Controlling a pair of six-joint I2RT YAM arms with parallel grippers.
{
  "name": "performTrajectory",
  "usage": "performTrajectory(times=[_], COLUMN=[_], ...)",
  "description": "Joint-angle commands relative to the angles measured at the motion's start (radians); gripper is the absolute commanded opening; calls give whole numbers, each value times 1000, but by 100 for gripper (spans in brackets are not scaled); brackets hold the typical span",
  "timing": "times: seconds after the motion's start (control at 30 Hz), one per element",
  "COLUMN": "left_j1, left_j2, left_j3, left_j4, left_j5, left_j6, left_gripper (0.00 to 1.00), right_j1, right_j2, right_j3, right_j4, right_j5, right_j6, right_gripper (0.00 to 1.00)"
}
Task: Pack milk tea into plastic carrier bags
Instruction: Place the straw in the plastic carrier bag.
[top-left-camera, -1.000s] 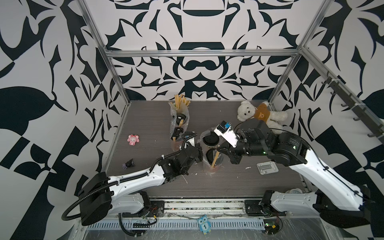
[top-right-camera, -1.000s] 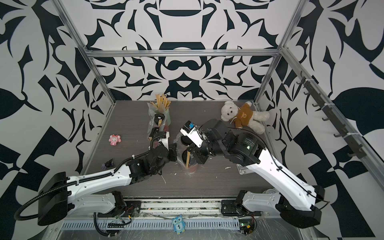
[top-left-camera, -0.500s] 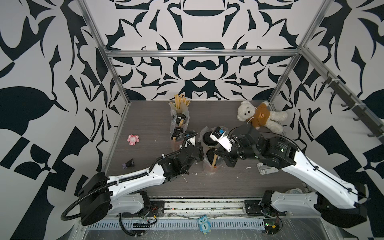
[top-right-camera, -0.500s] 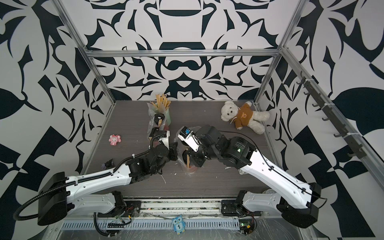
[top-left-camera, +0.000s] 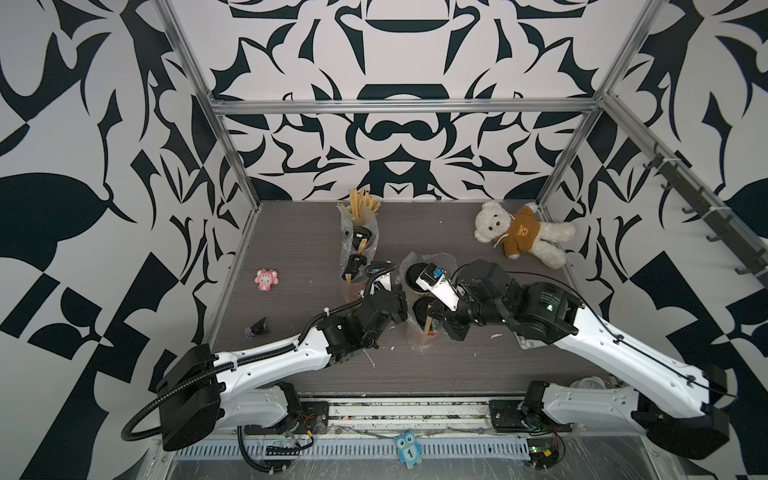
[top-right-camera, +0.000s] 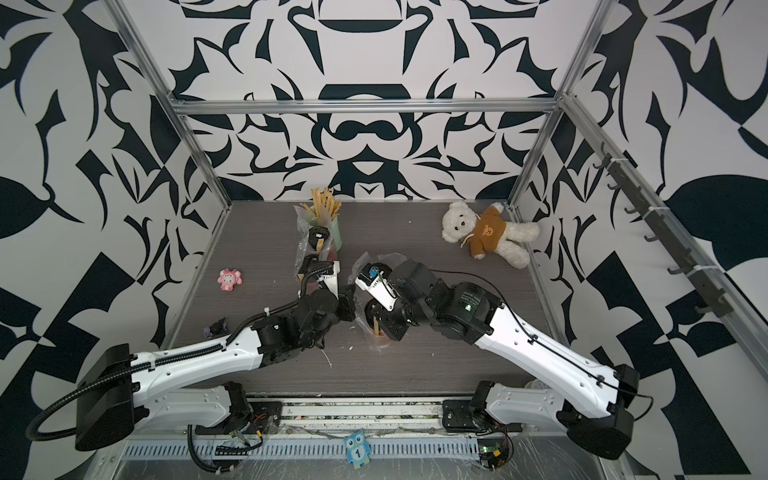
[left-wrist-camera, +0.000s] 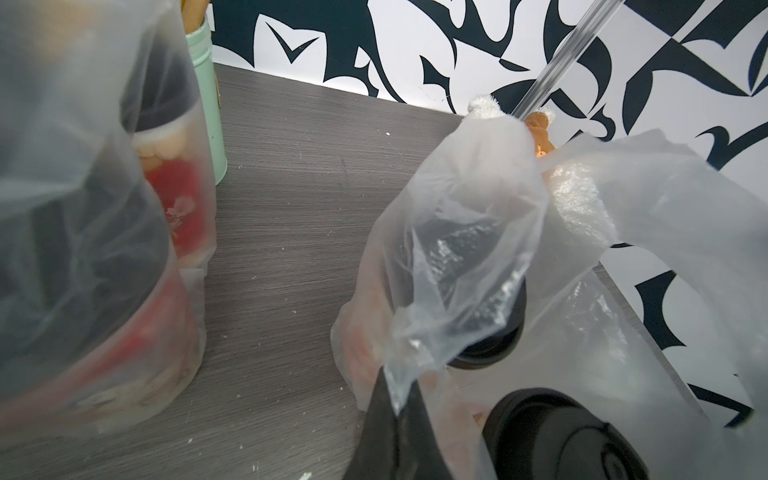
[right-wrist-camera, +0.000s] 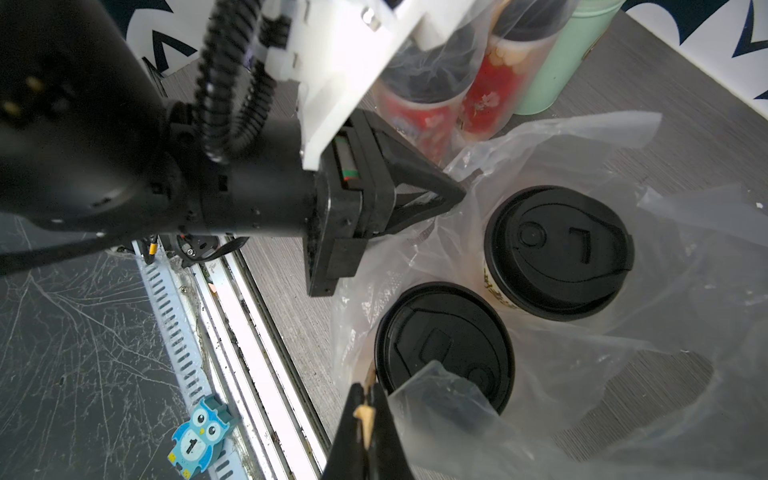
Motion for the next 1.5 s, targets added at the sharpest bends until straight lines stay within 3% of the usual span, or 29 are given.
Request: performTrajectory(times=[0.0,0.17,0.43,0.53,0.67,0.73,0.8,0.83,1.0,1.23,1.47], left_j1=[-5,-6,-6,-7,-7,-6,-7,-7,-7,-7,-6], left_j2=[6,8,8,8,4,2,-1,-1,-3,-1,-19], left_j3=[27,25,22,19,13,10,9,8,3,-3,-33], left_j4=[-13,-11,-11,-9,-7,-5,-5,-5,-5,-3,22], left_j5=[-18,-18,-20,-20,-21,-22,-22,-24,-28,-28,-29], left_j6=[-6,-9,-8,-9,-12,-13,-13,-13,-13,-11,-18], left_gripper=[0,0,0,0,0,0,0,0,0,0,0], right_j1=[5,7,7,7,7,6,7,7,7,5,-69], right_j2=[-18,-1,-13,-24,-33,-35,-33,-30,-18,-37,134], right_j3=[-20,-35,3,20,31,34,34,34,31,38,196], right_j4=[50,43,32,33,48,56,58,56,56,168,306], right_j5=[-25,-31,-26,-29,-37,-38,-45,-47,-51,59,118], right_j6=[20,23,19,19,23,25,25,28,38,26,-19], right_gripper=[10,15,43,46,43,37,17,13,5,8,8])
